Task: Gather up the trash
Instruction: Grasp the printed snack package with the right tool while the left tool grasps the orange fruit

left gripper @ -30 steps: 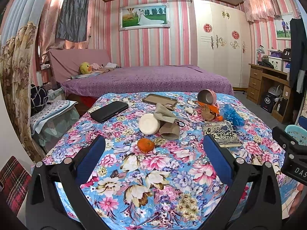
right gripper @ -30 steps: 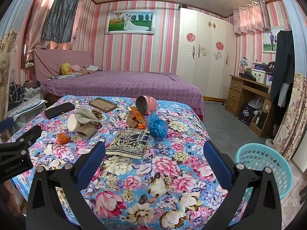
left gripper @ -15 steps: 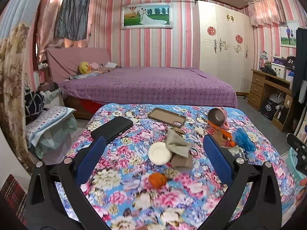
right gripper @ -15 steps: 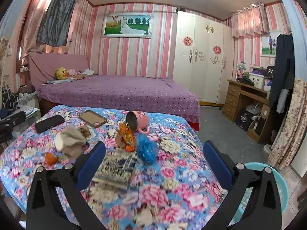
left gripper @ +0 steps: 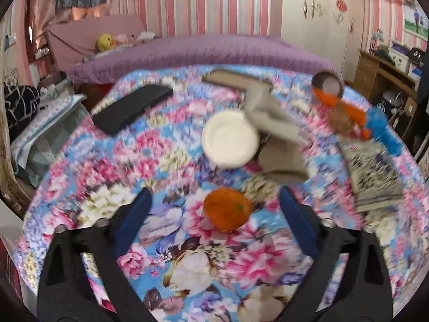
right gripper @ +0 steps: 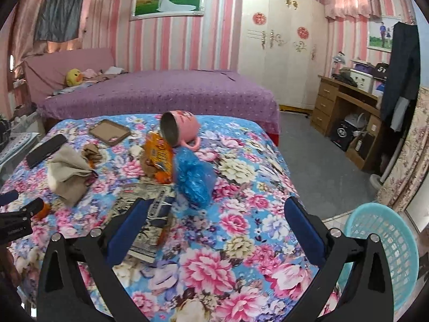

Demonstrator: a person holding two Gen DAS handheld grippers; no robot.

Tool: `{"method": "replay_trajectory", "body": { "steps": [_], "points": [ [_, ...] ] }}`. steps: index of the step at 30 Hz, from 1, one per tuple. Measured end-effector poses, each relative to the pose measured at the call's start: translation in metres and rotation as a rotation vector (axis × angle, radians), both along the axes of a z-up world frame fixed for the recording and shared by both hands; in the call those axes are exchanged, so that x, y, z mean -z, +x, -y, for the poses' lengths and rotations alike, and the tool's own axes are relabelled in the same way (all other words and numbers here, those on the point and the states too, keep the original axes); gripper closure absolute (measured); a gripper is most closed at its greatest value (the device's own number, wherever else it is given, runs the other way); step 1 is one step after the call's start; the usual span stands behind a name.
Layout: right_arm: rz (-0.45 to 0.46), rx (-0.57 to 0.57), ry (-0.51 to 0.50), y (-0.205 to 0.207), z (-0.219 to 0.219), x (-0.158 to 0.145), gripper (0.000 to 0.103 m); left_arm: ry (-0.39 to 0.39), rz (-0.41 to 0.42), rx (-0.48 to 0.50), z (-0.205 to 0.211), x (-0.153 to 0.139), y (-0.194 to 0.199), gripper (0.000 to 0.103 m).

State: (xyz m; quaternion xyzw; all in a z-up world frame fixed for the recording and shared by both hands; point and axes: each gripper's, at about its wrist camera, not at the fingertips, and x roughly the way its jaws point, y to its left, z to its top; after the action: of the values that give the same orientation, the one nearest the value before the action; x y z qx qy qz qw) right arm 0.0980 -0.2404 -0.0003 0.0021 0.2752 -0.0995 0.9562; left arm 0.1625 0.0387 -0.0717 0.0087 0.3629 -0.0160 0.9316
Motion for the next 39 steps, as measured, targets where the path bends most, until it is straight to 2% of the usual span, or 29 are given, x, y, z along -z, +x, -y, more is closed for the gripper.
{"method": "replay_trajectory", "body": {
  "steps": [2, 3, 4, 5, 6, 11, 17, 25, 34, 36, 37, 38, 39],
  "points": [
    [-0.037, 0.001, -0.001, 0.006, 0.0, 0.011, 0.004, -0.035, -0.054, 0.027, -0.002, 0.011, 0.006, 0.042],
    [-0.055, -0.002, -0.002, 0.008, 0.0, 0.015, 0.004, -0.042, -0.064, 0.037, -0.002, 0.013, 0.007, 0.045],
    [-0.073, -0.011, 0.003, 0.01, 0.0, 0.02, 0.004, -0.043, -0.051, 0.045, -0.002, 0.012, 0.006, 0.053],
    [-0.086, -0.022, 0.011, 0.012, -0.002, 0.024, 0.004, -0.056, -0.049, 0.063, -0.001, 0.011, 0.006, 0.066],
    [-0.091, -0.023, 0.014, 0.014, -0.004, 0.027, 0.004, -0.069, -0.058, 0.077, -0.001, 0.011, 0.006, 0.071],
    [-0.126, -0.062, 0.068, 0.027, -0.016, 0.039, 0.004, -0.079, -0.046, 0.083, 0.0, 0.005, 0.001, 0.084],
    [-0.16, -0.092, 0.071, 0.037, -0.035, 0.049, 0.004, -0.007, 0.036, 0.043, -0.001, -0.015, -0.009, 0.084],
    [-0.157, -0.102, 0.072, 0.04, -0.041, 0.049, 0.004, 0.016, 0.017, 0.037, -0.006, -0.009, -0.004, 0.084],
    [-0.177, -0.14, 0.076, 0.044, -0.048, 0.051, 0.02, 0.044, -0.024, 0.024, -0.002, 0.007, 0.002, 0.081],
    [-0.185, -0.154, 0.084, 0.045, -0.049, 0.053, 0.027, 0.039, -0.037, 0.024, -0.003, 0.011, 0.003, 0.077],
    [-0.189, -0.159, 0.088, 0.044, -0.048, 0.053, 0.028, 0.034, -0.037, 0.028, -0.004, 0.011, 0.003, 0.07],
    [-0.192, -0.166, 0.092, 0.045, -0.049, 0.054, 0.031, 0.03, -0.037, 0.031, -0.004, 0.011, 0.002, 0.057],
    [-0.193, -0.173, 0.096, 0.045, -0.049, 0.054, 0.035, 0.034, -0.034, 0.027, -0.003, 0.01, 0.001, 0.048]
  ]
}}
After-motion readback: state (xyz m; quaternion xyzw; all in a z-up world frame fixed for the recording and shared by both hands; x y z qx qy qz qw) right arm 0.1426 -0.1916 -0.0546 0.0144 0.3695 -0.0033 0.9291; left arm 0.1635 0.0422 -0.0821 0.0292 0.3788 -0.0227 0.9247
